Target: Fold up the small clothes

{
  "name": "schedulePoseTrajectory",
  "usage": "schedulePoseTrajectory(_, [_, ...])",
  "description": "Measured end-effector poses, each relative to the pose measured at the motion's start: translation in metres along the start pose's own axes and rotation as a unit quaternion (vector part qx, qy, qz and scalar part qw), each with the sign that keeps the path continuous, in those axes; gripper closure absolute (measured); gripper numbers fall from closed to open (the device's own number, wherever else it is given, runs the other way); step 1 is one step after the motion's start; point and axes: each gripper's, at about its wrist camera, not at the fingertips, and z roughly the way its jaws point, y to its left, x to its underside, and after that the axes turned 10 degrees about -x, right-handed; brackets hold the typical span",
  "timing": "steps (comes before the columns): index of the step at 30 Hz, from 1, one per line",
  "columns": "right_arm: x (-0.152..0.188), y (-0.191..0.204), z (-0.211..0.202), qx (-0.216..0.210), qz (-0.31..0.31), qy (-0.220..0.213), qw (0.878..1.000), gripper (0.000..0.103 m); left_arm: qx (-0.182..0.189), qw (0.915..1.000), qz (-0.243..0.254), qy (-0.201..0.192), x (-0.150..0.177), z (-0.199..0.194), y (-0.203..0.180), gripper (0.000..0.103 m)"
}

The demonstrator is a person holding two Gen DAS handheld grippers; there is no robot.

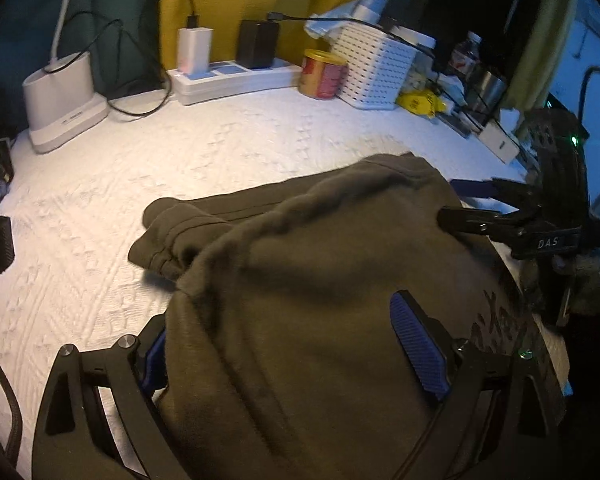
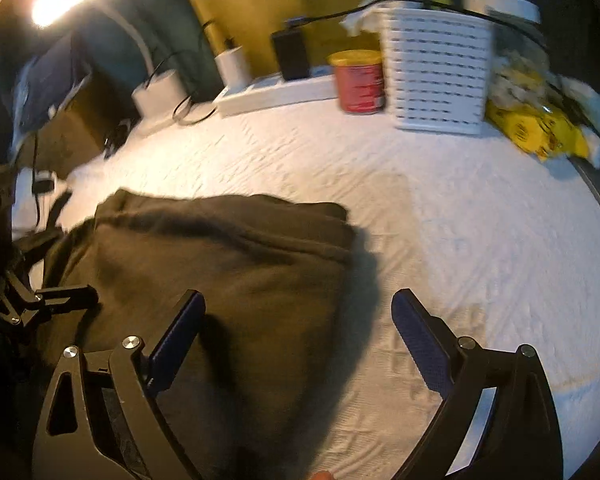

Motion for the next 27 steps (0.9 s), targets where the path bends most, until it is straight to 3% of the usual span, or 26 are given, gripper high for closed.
schedulePoseTrajectory(6, [-0.002,0.029,0.019,0.019,-0.061,0.018,0.998,0.016,0.019,0.9996,0.021,-0.004,0.000,0.002,-0.011,0.011])
schedulePoseTrajectory(11, [0.002,0.038,0.018,0.002,-0.087,0.017,0.996,0.044,0.003,0.9989,0.046,-0.005,0.000,0.003,-0.020,0.024])
schedulePoseTrajectory(13, [0.003,0.040,0.018,-0.002,-0.089,0.017,0.996,0.049,-0.008,0.9986,0.052,-0.007,0.001,0.002,-0.022,0.033])
schedulePoseTrajectory(14, [0.004,0.041,0.017,-0.006,-0.092,0.017,0.996,0.056,-0.008,0.9985,0.054,-0.007,0.001,0.002,-0.022,0.046])
schedulePoseTrajectory(18, [0.006,0.048,0.017,-0.033,-0.090,0.017,0.995,0.080,-0.001,0.9986,0.052,-0.008,0.002,0.001,-0.024,0.072])
schedulePoseTrajectory(27, [0.011,0.054,0.005,-0.038,-0.086,-0.004,0.996,0.084,-0.007,0.9985,0.049,-0.023,0.005,-0.008,-0.032,0.076])
